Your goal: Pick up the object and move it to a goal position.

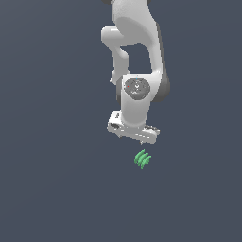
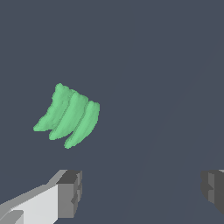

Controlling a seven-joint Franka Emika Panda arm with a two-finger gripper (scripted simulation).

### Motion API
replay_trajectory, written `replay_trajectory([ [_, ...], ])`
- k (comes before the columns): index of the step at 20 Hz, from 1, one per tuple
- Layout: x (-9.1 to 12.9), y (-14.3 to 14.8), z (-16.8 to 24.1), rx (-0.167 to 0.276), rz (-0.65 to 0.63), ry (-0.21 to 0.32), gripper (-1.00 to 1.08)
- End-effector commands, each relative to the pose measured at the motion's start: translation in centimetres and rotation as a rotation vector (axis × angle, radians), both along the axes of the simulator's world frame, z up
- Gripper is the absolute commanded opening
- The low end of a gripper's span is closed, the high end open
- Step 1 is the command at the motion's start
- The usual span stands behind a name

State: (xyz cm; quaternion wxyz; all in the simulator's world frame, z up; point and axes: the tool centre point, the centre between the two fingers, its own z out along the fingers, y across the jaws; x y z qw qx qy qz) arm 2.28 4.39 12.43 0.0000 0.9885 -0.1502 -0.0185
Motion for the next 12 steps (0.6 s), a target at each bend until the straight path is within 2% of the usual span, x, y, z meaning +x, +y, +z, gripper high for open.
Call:
replay_trajectory([
  [1, 0.8, 0.6, -0.4, -0.002, -0.061, -0.004, 1.0],
  [12, 3.8, 3.5, -2.0, -0.01, -0.319, -0.02, 1.0],
])
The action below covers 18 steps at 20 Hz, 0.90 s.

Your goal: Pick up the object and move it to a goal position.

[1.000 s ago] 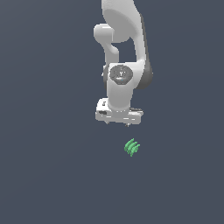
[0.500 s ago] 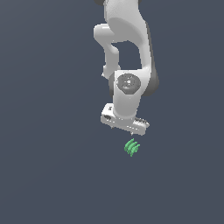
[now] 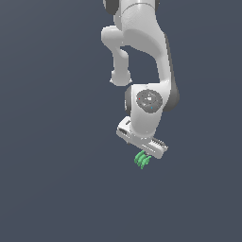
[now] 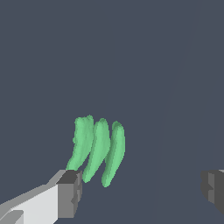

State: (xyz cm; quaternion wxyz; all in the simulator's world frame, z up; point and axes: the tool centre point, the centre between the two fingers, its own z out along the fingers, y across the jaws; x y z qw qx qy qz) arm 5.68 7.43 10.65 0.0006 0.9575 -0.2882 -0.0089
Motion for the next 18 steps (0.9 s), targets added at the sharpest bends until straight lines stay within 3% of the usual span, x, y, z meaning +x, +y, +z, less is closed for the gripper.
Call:
replay_trajectory([
  [1, 0.6, 0.7, -0.4, -0.002, -0.057, -0.004, 1.0],
  [9, 1.9, 2.2, -1.2, -0.005, -0.18, -0.013, 1.0],
  [18, 2.4, 2.8, -1.6, -0.006, -0.228, -0.017, 1.0],
])
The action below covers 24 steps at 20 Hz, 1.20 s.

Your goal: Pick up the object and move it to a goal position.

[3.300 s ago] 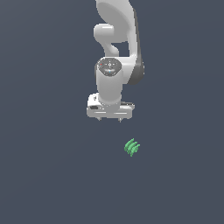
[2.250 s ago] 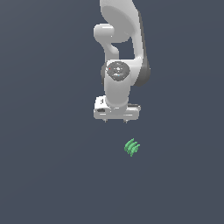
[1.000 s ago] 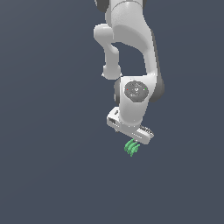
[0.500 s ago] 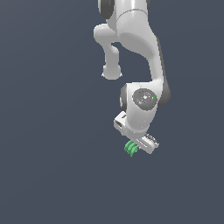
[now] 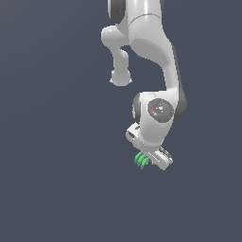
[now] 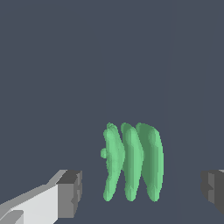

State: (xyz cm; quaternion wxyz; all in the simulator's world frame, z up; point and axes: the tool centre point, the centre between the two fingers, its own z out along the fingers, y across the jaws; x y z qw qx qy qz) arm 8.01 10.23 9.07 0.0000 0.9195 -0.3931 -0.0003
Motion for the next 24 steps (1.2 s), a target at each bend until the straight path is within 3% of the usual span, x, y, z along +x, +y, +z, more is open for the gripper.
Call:
replay_trajectory([
  [1, 0.0, 0.0, 0.0, 0.0, 0.0, 0.0, 1.0],
  [13, -0.1, 0.0, -4.6, 0.0, -0.004, 0.0, 1.0],
  [19, 0.0, 0.0, -5.0, 0.0, -0.004, 0.0, 1.0],
  [20, 0.0, 0.0, -5.0, 0.0, -0.004, 0.0, -1.0],
  [24, 0.0, 0.0, -5.0, 0.0, -0.004, 0.0, -1.0],
])
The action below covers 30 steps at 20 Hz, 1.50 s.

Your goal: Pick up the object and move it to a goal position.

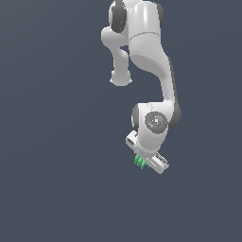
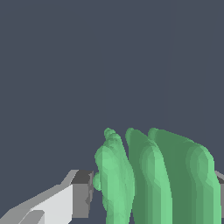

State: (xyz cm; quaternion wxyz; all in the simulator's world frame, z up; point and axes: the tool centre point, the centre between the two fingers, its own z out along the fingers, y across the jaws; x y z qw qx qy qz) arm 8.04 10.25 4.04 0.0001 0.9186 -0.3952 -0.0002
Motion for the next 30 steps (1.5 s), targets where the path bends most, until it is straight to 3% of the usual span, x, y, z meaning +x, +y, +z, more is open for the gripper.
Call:
replay_trajectory([
  [1, 0.0, 0.0, 0.0, 0.0, 0.0, 0.0, -1.0],
  [15, -0.1, -1.1, 1.8, -0.004, 0.043, -0.012, -1.0],
  [30, 0.0, -7.4, 12.5, -0.026, 0.29, -0.08, -1.0],
])
